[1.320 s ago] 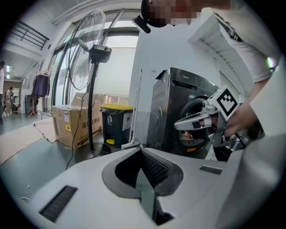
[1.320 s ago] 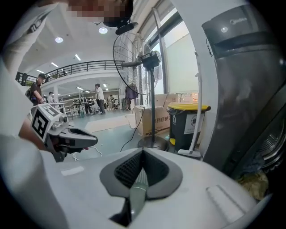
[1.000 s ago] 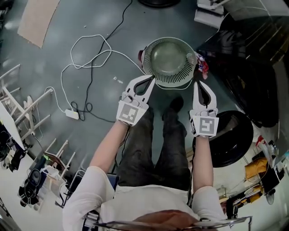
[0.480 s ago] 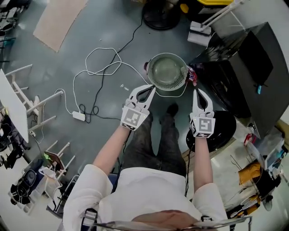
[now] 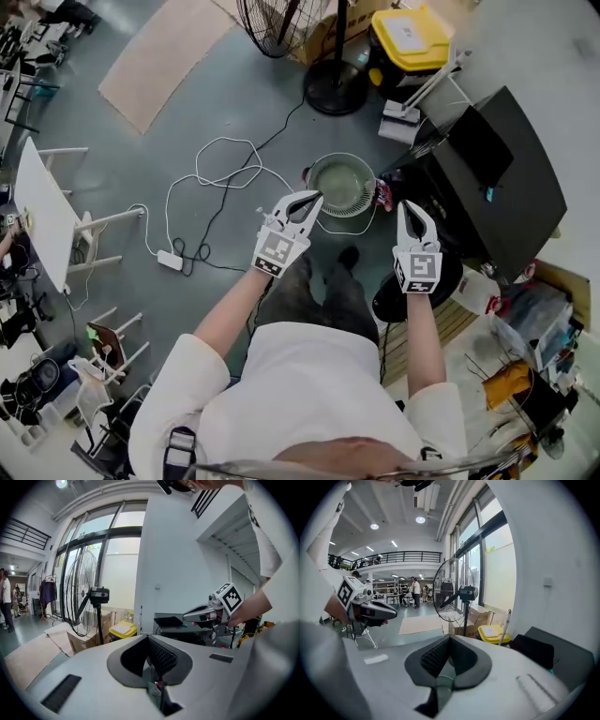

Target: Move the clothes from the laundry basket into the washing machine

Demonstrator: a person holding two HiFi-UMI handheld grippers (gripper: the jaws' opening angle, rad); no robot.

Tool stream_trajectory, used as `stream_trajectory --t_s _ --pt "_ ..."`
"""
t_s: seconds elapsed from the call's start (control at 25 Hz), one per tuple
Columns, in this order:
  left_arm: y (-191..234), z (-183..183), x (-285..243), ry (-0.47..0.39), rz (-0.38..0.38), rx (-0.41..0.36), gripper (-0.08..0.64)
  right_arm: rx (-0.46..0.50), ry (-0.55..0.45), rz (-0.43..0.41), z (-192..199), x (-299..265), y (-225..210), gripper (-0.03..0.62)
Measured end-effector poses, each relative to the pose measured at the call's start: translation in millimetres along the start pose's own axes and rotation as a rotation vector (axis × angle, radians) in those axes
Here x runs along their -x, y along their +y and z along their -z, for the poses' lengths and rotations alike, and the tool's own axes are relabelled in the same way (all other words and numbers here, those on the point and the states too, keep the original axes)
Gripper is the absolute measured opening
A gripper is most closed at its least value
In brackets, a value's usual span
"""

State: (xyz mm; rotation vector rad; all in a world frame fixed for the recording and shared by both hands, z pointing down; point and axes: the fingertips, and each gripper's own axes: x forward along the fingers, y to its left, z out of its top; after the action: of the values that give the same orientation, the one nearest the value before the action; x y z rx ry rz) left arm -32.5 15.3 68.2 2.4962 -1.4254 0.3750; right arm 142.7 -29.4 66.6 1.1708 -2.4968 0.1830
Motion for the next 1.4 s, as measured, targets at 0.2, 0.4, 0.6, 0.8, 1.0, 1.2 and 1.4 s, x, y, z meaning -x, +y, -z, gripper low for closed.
stream_trajectory --t_s 0.2,0.4,0.6,0.8,1.0,1.2,1.4 --pt "-3.4 -53.6 19.9 -0.036 0.000 -0.020 0.005 0.046 -0.027 -0.006 -50.0 35.4 -3.8 0.009" --pt "-1.7 -109.2 42.5 -0.090 -0.013 0.020 0.005 0.027 -0.088 -0.007 -101.2 67.2 -2.8 0.009" --pt "-5.1 -152.0 55.8 -0.132 -0.009 0.013 0.005 -0.003 -0.146 0.013 -144.4 94.6 -6.9 0.009" --pt "-10.9 -179.8 71.1 -0.130 0.007 -0.027 0.006 0.014 -0.166 0.026 -175.0 116.3 -7.7 0.010" --pt "-9.8 -206.6 76.7 -0.137 0.027 -0.036 0.005 0.021 -0.199 0.038 -200.4 127.3 -12.6 0.010" --pt "3.4 -227.2 77.7 -0.158 0.016 -0.071 0.006 0.025 -0.247 0.076 -219.1 135.5 -18.0 0.011" --pt "9.9 -243.4 74.2 -0.192 0.010 -0.075 0.006 -0.004 -0.280 0.128 -224.8 146.2 -37.8 0.011"
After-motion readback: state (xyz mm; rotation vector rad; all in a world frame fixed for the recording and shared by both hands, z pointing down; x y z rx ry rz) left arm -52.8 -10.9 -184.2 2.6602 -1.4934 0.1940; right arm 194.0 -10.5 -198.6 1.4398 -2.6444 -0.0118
